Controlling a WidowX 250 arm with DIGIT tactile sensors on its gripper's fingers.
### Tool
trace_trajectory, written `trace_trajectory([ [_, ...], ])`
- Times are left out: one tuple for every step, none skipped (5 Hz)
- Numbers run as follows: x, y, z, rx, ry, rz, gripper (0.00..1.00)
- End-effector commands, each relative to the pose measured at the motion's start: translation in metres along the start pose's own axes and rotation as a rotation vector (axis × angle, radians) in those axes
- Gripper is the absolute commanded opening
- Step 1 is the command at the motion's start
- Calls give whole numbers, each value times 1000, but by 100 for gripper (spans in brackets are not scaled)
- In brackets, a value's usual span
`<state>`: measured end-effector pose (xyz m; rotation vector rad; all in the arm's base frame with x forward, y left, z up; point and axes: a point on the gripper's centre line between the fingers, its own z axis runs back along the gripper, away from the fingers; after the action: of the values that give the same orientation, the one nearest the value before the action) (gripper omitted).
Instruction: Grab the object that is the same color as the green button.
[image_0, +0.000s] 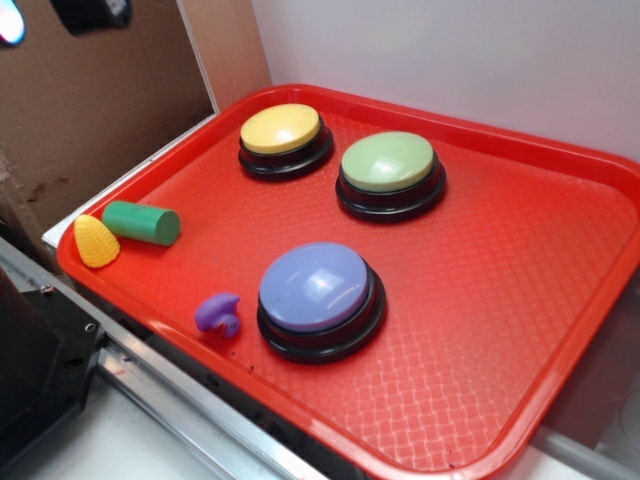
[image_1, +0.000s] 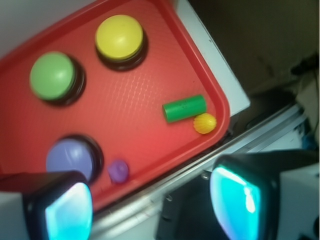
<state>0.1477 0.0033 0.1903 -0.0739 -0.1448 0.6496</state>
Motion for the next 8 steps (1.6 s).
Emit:
trace_trajectory([
  [18,12,-42,12,12,497,100],
  [25,14,-69,33,48,698,100],
  [32,18,-101,72,64,786,100],
  [31,24,-132,112,66,834,100],
  [30,30,-157,172,59,870,100],
  [28,36,-171,193,75,914,100],
  [29,40,-184,218,74,963,100],
  [28,40,-188,225,68,973,81],
])
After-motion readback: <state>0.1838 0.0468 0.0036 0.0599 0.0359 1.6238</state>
